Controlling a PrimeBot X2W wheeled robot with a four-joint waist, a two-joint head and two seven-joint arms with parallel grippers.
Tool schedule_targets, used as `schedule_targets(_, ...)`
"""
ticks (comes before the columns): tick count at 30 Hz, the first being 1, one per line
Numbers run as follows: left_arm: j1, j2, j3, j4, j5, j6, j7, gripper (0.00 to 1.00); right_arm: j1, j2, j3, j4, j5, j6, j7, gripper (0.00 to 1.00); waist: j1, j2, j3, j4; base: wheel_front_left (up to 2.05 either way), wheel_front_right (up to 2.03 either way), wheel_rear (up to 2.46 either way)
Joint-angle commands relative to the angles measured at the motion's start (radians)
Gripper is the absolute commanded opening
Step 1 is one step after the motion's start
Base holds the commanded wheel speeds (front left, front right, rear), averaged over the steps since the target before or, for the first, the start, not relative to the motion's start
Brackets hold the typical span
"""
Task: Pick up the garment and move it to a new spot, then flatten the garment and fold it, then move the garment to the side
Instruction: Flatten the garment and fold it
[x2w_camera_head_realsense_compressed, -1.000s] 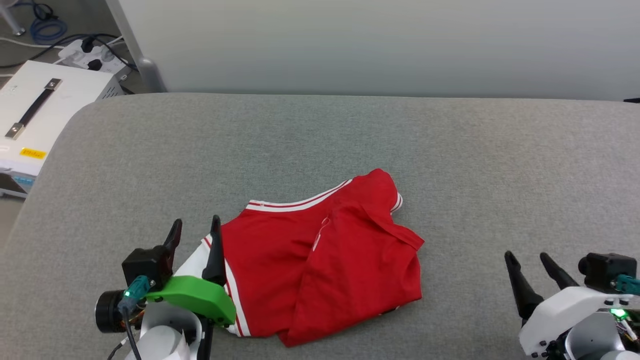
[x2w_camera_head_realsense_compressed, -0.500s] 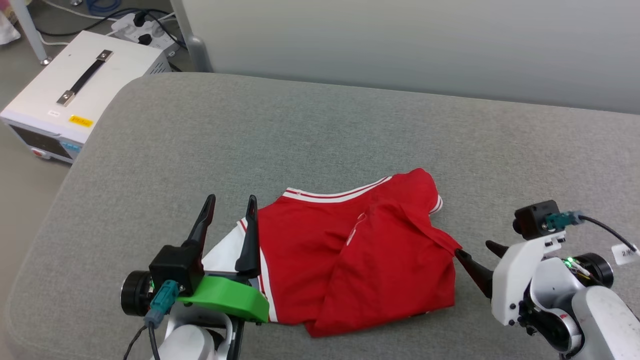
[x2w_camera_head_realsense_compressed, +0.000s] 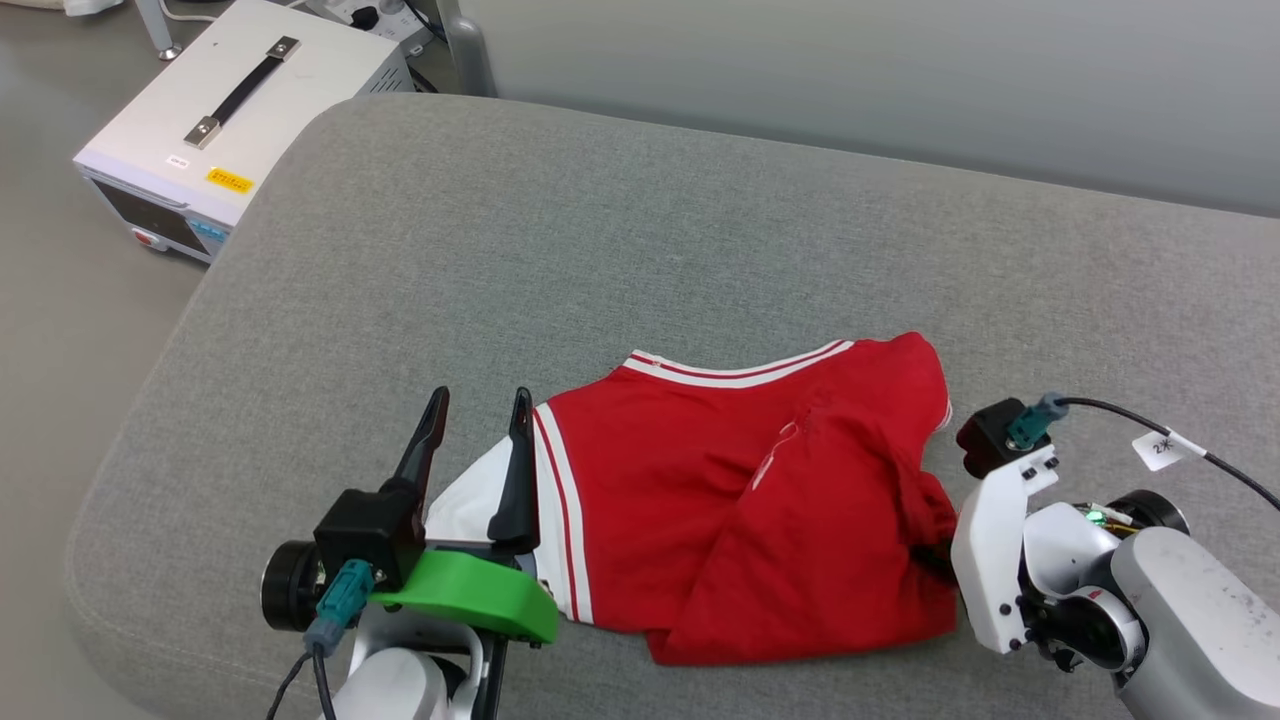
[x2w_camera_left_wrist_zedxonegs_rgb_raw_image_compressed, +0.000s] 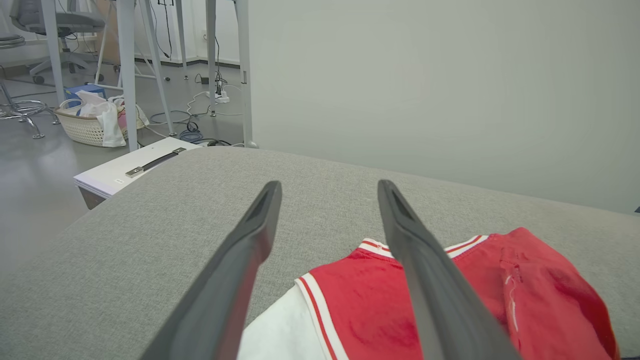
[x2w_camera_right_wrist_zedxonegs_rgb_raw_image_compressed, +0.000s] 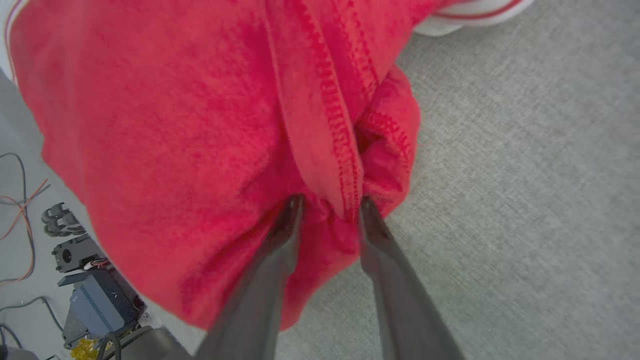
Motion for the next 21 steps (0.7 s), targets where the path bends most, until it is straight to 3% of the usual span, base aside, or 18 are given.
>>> schedule_targets(1,-0.001,-0.002,0.009,0.000,0.011,-0.006,-0.006,1.00,-0.022,-0.010,0.002,0.003,0.014,-0.001,-0.019,0.00,0.0000,0.0000,0.001,-0.008,0.00,0.00,0.00)
schedule_targets(8,0.009,0.006,0.026,-0.003,0.020,-0.007,-0.006,1.00,-0.024,-0.064,-0.044,-0.085,0.004,-0.001,-0.100,0.00,0.0000,0.0000,-0.021,-0.067,0.00,0.00,0.00)
schedule_targets(13,0.029,0.026,0.031,-0.010,0.018,-0.006,0.000,1.00,0.130,-0.098,-0.204,-0.241,-0.046,-0.001,-0.113,0.00,0.0000,0.0000,-0.059,-0.146,0.00,0.00,0.00)
schedule_targets(17,0.041,0.036,0.030,-0.015,0.012,-0.005,0.011,1.00,0.299,-0.064,-0.348,-0.325,-0.098,-0.001,-0.074,0.00,0.0000,0.0000,-0.080,-0.183,0.00,0.00,0.00)
schedule_targets(21,0.056,0.043,0.032,-0.019,0.007,0.001,0.021,1.00,0.503,0.031,-0.462,-0.386,-0.138,-0.001,-0.006,0.00,0.0000,0.0000,-0.098,-0.212,0.00,0.00,0.00)
